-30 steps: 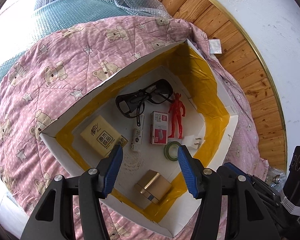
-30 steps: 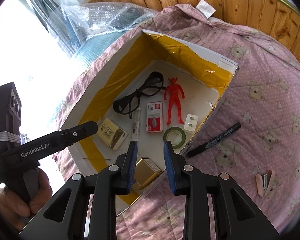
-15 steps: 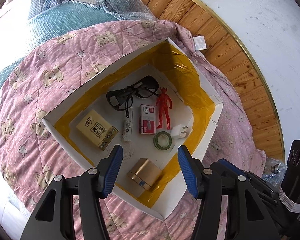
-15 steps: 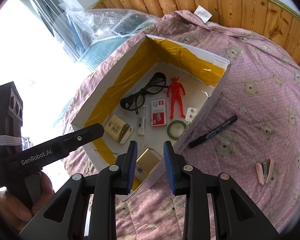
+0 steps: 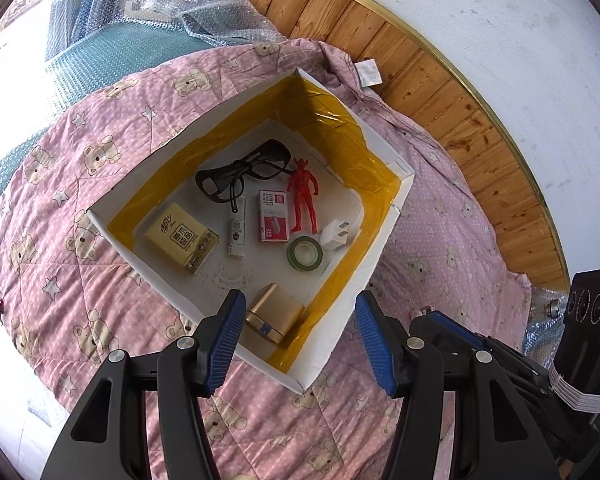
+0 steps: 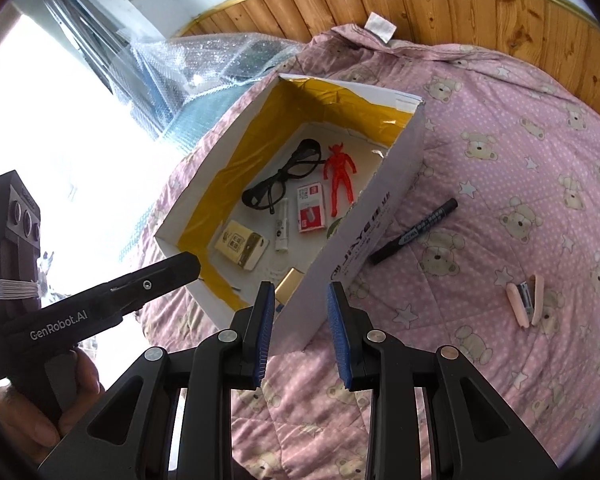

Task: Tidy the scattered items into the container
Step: 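Move both open tools out of the box toward the marker and stapler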

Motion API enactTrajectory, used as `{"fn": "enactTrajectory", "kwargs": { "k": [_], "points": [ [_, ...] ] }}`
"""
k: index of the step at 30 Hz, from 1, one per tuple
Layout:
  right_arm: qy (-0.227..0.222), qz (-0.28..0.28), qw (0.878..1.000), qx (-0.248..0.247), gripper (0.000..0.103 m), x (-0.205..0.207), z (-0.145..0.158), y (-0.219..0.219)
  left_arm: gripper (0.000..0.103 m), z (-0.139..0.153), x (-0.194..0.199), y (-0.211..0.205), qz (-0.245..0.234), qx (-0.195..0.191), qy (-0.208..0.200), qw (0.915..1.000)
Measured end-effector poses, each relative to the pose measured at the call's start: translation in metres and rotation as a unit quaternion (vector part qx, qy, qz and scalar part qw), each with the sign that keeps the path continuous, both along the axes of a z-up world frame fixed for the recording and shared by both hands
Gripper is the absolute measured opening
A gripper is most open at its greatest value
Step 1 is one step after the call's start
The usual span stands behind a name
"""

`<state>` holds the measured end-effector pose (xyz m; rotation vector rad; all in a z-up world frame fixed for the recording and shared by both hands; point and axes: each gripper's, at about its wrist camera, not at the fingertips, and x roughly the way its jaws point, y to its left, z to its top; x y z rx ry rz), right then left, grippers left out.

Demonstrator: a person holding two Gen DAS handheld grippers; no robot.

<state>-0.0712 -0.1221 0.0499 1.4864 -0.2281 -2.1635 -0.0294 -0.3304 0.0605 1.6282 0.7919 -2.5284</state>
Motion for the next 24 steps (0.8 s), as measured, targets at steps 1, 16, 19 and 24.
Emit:
{"fn": "enactTrajectory", "kwargs": {
  "k": [1,16,19,24],
  "points": [
    [0.000,-0.004,1.000,-0.002,0.030,0.002,0.000,0.004,0.058,0.001,0.001,0.004,-0.005,-0.001,-0.001,1.0000],
    [-0.010,-0.076,0.997,-0.030,0.030,0.029,-0.012,0.078,0.058,0.013,0.001,0.079,-0.097,-0.035,-0.005,0.9947],
    [-0.013,-0.086,0.996,-0.036,0.030,0.032,-0.017,0.087,0.058,0.014,-0.002,0.091,-0.111,-0.043,-0.007,0.9928],
    [-0.020,-0.101,0.994,-0.045,0.030,0.033,-0.025,0.101,0.058,0.014,-0.008,0.106,-0.130,-0.050,-0.008,0.9902]
  ]
}}
